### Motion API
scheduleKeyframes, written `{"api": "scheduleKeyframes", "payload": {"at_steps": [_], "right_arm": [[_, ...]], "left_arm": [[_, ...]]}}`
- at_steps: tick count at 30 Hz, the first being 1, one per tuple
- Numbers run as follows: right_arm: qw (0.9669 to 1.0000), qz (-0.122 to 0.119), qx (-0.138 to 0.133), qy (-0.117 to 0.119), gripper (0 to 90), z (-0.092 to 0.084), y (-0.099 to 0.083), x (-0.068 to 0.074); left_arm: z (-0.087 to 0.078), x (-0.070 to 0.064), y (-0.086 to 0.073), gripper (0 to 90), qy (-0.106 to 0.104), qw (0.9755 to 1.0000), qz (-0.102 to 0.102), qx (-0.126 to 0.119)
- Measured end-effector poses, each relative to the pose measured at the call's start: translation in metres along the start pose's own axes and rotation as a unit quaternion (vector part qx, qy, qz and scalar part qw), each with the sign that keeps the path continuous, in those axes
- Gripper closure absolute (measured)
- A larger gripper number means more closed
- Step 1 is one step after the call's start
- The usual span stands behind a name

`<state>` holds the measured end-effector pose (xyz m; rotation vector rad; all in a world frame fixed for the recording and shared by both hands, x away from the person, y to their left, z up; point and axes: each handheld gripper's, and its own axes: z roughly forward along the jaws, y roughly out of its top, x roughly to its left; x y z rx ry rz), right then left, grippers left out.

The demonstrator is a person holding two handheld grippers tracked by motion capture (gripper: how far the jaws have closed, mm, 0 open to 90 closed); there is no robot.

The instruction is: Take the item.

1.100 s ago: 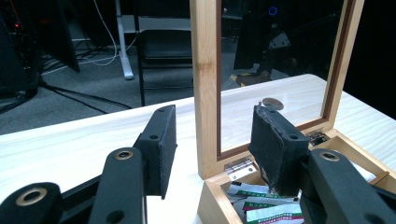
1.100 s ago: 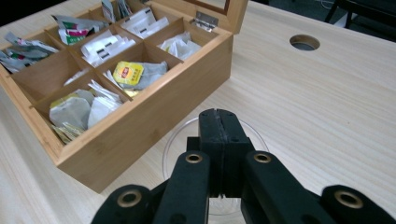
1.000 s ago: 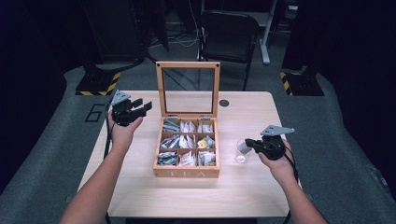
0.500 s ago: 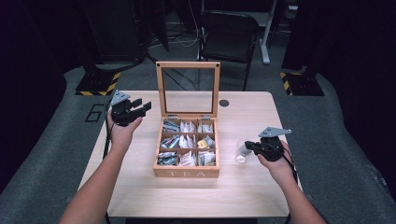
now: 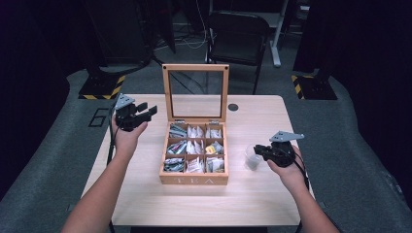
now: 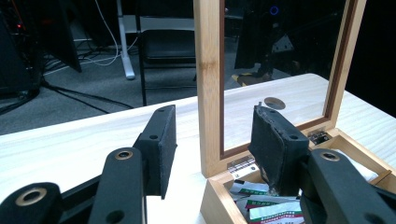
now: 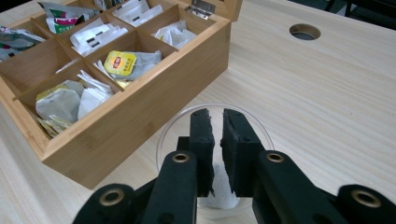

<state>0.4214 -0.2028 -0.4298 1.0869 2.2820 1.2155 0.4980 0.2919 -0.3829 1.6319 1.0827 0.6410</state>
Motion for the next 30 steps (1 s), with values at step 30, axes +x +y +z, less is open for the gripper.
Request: {"api": "scheduleKeyframes", "payload": {"at_steps": [30], "right_arm": [[0.9989, -0.027, -0.02, 0.034, 67.6, 0.013, 0.073, 0.014]], "left_arm": [[-0.002, 0.003, 0.001, 50.3, 0.002, 1.0, -0.005, -0.003]]}}
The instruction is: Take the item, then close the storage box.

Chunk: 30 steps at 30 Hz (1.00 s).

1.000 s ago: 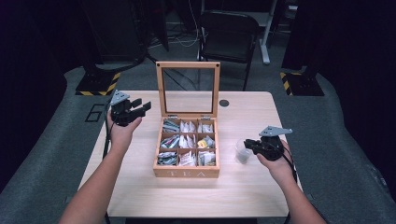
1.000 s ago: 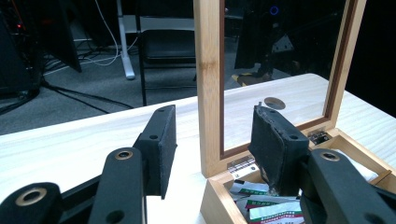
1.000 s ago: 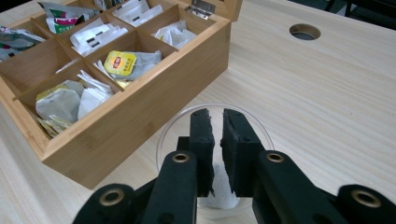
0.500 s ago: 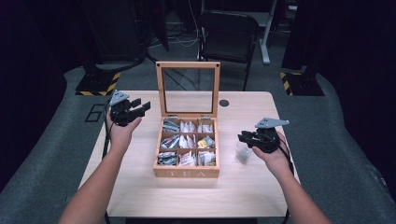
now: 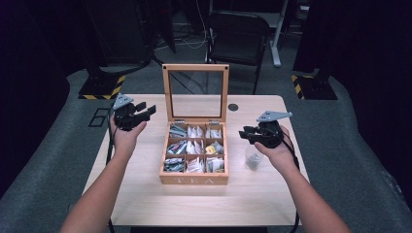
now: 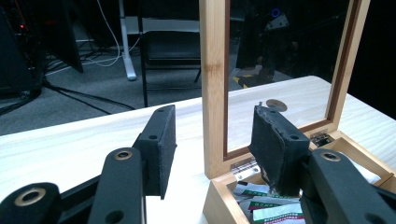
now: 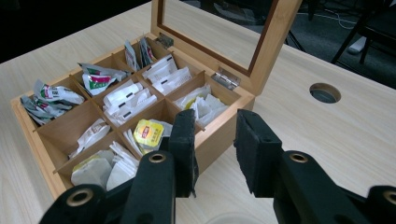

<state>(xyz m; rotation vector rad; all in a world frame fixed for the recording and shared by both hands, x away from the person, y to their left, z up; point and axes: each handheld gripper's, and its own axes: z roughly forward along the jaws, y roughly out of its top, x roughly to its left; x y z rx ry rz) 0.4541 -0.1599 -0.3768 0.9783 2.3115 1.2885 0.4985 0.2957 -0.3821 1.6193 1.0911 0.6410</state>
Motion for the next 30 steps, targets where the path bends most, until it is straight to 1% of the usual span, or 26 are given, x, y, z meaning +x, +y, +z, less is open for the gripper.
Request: {"api": "scheduleKeyframes", "payload": {"at_steps": [4, 5, 6, 12, 15, 16, 17, 20, 21, 23, 27, 30], "right_arm": [[1.0, -0.007, -0.002, 0.002, 65.7, 0.004, 0.014, 0.001], [1.0, -0.007, -0.002, 0.002, 65.7, 0.004, 0.014, 0.001], [0.9999, -0.012, -0.002, 0.003, 65.8, 0.006, 0.017, 0.001], [1.0, -0.009, 0.003, 0.003, 65.2, 0.014, 0.026, 0.0], [1.0, -0.008, 0.003, 0.003, 65.5, 0.017, 0.031, 0.0], [1.0, -0.008, 0.002, 0.004, 65.5, 0.018, 0.036, -0.002], [1.0, -0.008, 0.002, 0.004, 65.5, 0.018, 0.036, -0.002], [1.0, -0.002, -0.001, 0.002, 64.6, 0.02, 0.043, -0.004], [1.0, -0.004, -0.001, 0.001, 64.6, 0.022, 0.045, -0.005], [1.0, 0.0, 0.001, 0.001, 64.6, 0.025, 0.047, -0.007], [1.0, -0.002, 0.002, -0.001, 64.2, 0.031, 0.05, -0.007], [1.0, 0.0, 0.0, -0.002, 63.0, 0.036, 0.054, -0.008]], "left_arm": [[0.0, 0.001, 0.0, 50.3, 0.0, 1.0, 0.0, 0.001], [0.0, 0.001, 0.0, 50.3, 0.001, 1.0, 0.0, 0.0], [0.001, 0.001, 0.0, 50.3, 0.001, 1.0, -0.001, -0.002], [0.001, 0.0, 0.0, 50.3, 0.0, 1.0, 0.0, -0.002], [0.001, 0.0, 0.0, 50.3, 0.0, 1.0, 0.0, -0.003], [0.001, 0.001, 0.0, 50.3, 0.0, 1.0, -0.001, -0.004], [0.001, 0.001, 0.0, 50.3, 0.0, 1.0, -0.001, -0.004], [0.002, 0.002, 0.0, 50.3, -0.001, 1.0, 0.001, 0.0], [0.002, 0.002, 0.0, 50.3, -0.001, 1.0, 0.002, 0.002], [0.002, 0.001, 0.0, 50.2, -0.001, 1.0, 0.001, -0.001], [0.003, 0.0, 0.0, 50.2, -0.001, 1.0, -0.002, -0.005], [0.004, -0.001, 0.0, 50.2, -0.003, 1.0, -0.003, -0.004]]}}
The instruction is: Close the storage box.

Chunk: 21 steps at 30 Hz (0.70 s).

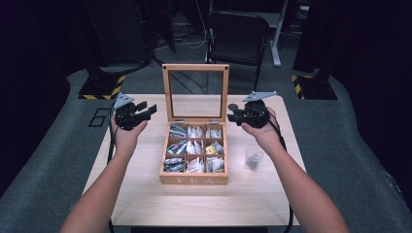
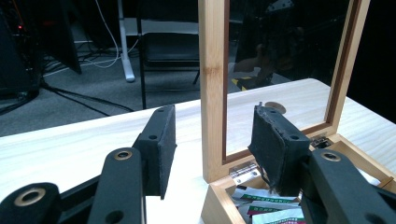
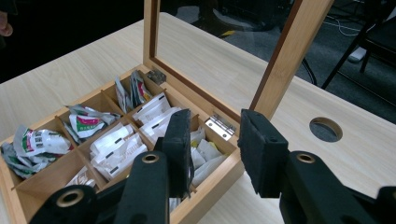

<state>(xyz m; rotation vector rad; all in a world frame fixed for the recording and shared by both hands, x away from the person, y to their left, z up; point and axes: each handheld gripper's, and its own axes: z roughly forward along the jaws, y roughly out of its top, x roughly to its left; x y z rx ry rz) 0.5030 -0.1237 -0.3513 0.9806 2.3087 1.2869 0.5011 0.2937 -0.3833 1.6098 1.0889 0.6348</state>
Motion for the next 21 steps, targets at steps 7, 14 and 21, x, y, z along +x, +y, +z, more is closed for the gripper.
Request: {"api": "scheduleKeyframes", "payload": {"at_steps": [7, 14, 21], "right_arm": [[1.0, 0.001, -0.004, -0.005, 61.7, 0.009, 0.008, -0.005], [0.9998, 0.0, -0.005, -0.019, 60.8, 0.024, 0.013, -0.015], [0.9994, 0.004, 0.004, -0.033, 58.5, 0.038, 0.015, -0.025]], "left_arm": [[0.003, 0.001, -0.001, 50.2, -0.003, 1.0, 0.0, 0.001], [0.005, 0.006, -0.002, 50.2, -0.002, 1.0, -0.006, 0.004], [0.005, 0.008, -0.002, 50.2, -0.002, 1.0, -0.007, 0.004]]}}
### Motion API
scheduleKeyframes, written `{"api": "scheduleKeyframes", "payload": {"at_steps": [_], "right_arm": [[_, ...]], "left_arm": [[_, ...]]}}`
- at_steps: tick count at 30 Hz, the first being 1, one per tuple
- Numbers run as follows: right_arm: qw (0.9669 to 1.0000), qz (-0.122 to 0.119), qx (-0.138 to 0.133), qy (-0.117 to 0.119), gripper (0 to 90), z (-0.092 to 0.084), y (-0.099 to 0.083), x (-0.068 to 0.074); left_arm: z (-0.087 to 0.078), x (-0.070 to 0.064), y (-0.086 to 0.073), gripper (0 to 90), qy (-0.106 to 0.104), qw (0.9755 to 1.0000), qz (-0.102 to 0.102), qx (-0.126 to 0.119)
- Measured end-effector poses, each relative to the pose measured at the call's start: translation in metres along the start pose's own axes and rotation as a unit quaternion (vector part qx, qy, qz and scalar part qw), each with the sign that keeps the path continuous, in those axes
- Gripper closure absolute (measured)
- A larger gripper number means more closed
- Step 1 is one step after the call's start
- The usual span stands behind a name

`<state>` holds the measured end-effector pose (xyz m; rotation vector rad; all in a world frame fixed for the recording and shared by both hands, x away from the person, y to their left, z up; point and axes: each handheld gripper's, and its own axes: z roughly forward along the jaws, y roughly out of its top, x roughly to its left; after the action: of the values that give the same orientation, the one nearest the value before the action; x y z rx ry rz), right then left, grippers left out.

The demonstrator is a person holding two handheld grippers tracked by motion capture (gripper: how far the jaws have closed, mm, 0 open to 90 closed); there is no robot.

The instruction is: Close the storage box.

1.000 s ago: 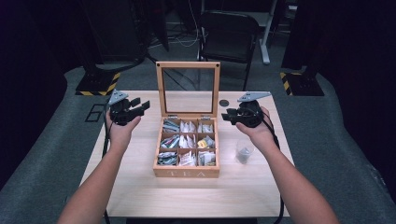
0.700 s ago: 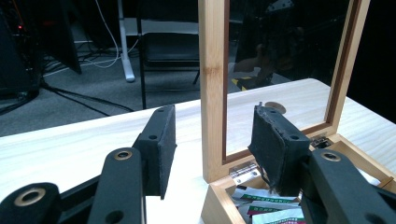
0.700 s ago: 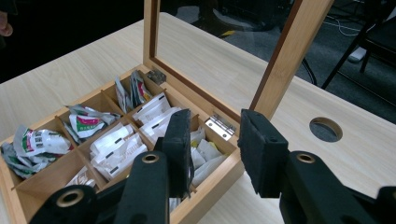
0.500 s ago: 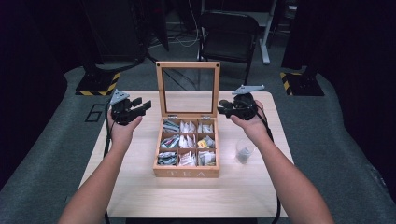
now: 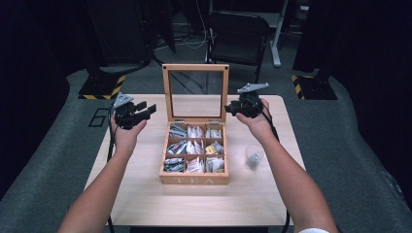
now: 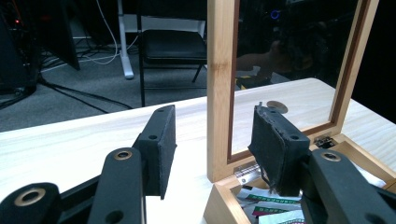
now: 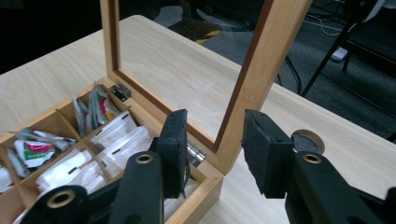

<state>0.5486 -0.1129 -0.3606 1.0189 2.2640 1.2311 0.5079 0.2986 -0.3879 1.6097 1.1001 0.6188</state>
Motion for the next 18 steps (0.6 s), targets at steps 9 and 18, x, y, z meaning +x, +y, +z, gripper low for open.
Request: {"api": "scheduleKeyframes", "payload": {"at_steps": [9, 18], "right_arm": [[1.0, 0.003, 0.008, -0.003, 53.4, 0.017, 0.005, -0.006], [0.9997, 0.01, 0.014, -0.016, 46.2, 0.031, 0.009, -0.013]], "left_arm": [[0.001, -0.001, 0.0, 50.1, -0.001, 1.0, 0.0, 0.003], [-0.001, -0.001, 0.0, 50.0, -0.003, 1.0, 0.001, 0.0]]}}
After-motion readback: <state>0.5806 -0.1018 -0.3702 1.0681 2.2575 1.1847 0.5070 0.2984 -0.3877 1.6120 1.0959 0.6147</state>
